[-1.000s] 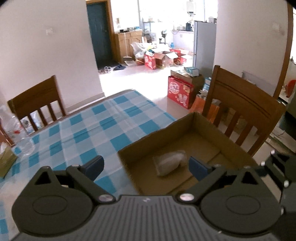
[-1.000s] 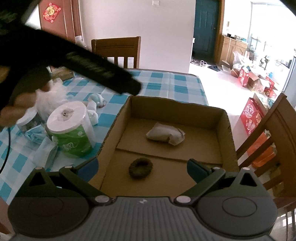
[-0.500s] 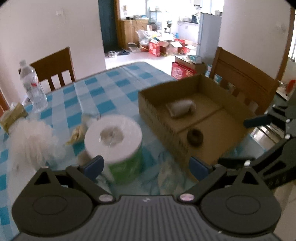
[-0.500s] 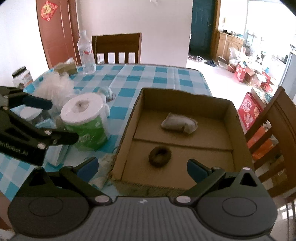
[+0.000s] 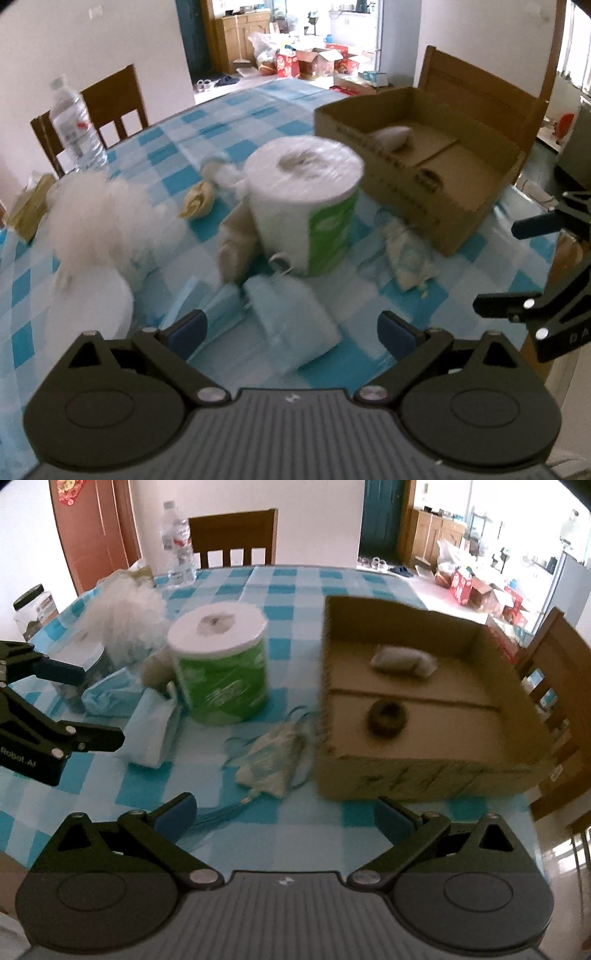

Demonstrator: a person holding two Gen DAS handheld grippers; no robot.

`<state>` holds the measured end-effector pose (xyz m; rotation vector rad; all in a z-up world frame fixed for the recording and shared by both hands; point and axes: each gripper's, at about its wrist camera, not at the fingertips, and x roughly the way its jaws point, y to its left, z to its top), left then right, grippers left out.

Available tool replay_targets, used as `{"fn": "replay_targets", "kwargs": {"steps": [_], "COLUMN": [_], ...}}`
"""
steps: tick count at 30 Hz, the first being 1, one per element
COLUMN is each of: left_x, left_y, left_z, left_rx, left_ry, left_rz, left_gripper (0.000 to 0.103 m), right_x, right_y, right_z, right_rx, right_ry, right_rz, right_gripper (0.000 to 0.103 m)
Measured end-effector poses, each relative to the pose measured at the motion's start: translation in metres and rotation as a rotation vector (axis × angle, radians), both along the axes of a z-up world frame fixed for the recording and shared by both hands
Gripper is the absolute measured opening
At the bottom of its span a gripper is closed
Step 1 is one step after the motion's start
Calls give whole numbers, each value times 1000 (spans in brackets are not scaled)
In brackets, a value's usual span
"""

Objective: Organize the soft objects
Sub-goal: 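Move left tool to the blue face mask while right tool approaches the floral sachet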

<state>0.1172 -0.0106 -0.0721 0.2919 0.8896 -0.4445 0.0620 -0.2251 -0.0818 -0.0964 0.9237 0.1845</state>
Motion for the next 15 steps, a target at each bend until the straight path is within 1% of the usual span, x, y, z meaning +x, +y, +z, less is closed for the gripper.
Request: {"fn": "replay_targets", "kwargs": {"steps": [7,11,13,15], "left_x": [3,4,5,6], "left_y": [25,33,36,38], "left_z": [-15,-20,-21,-23], "left_rx": [8,15,16,15], "left_ry": [27,39,45,50], "left_rz": [27,24,25,24], "left_gripper": [98,98,98,98], "right_x": [12,23,27,31], "right_y": [36,48,53,55], "right_z": [-34,-55,-62,-66], "right_rx": [-3,-25,-38,-33], "right_ry": [7,4,0,-9], "right_rz": [-20,-64,-92,-127], "right_gripper": [102,91,90,86]}}
